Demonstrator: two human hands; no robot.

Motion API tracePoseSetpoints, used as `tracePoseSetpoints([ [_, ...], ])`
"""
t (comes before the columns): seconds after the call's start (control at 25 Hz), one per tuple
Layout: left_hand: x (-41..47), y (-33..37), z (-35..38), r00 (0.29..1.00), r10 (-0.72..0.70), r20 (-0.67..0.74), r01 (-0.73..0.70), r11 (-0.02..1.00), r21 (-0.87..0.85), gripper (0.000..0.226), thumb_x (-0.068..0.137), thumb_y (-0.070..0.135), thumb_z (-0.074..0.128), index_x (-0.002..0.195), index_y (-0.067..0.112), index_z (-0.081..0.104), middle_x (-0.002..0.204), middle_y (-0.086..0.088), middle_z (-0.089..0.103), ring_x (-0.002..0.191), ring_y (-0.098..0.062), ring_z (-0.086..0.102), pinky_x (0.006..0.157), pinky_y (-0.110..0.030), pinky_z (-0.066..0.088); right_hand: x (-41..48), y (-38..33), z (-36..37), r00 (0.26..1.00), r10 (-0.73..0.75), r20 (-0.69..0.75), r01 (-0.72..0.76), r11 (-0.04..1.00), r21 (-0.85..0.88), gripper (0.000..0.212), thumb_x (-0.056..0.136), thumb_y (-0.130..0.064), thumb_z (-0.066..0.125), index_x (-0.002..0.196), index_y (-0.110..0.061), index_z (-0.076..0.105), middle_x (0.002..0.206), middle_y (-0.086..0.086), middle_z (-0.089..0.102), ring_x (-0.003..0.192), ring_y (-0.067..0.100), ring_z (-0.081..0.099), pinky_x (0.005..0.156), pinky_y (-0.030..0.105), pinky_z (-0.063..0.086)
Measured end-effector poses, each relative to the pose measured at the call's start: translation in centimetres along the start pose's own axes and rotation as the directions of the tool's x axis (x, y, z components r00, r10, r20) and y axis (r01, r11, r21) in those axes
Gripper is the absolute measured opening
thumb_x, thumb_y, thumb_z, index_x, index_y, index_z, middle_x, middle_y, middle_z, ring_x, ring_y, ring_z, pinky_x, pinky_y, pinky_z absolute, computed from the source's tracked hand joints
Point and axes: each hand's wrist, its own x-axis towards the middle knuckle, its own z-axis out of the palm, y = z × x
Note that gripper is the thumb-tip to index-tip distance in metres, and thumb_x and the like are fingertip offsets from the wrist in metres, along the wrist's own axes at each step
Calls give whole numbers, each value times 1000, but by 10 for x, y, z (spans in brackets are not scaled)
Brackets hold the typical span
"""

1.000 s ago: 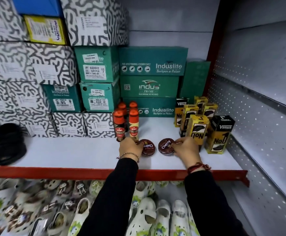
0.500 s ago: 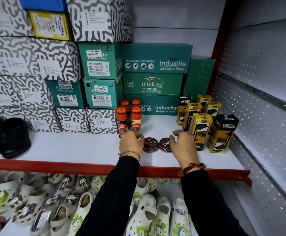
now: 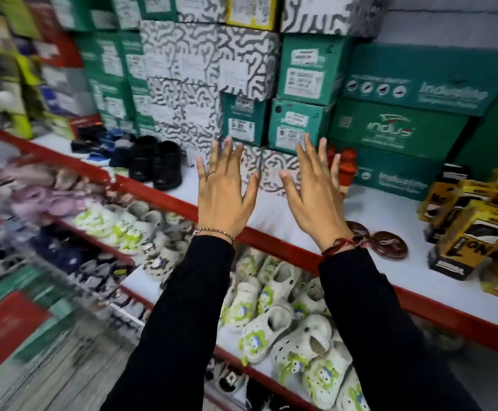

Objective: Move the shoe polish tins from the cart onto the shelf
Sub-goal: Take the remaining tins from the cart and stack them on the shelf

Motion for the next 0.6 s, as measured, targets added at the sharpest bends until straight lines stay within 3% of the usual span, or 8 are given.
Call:
tracePoseSetpoints([
  [0.36, -91, -135, -72, 940, -338, -49, 338, 896, 288, 64, 98, 49, 29, 153, 18, 30, 165, 0, 22, 156, -20, 6, 127, -46, -1, -22, -143, 95, 933, -290, 212, 228, 934, 274, 65, 101, -46, 28, 156, -13, 23, 168, 1, 9, 156, 19, -3, 126, 47, -4],
  [0.6, -186, -227, -87, 795, -605, -33, 579, 743, 337, 62, 97, 50, 29, 152, 21, 33, 164, 0, 25, 156, -19, 7, 127, -44, -1, -78, -226, 178, 780, -470, 413, 278, 852, 444, 64, 101, -44, 33, 156, -13, 23, 168, 1, 10, 156, 20, -2, 127, 45, -3],
])
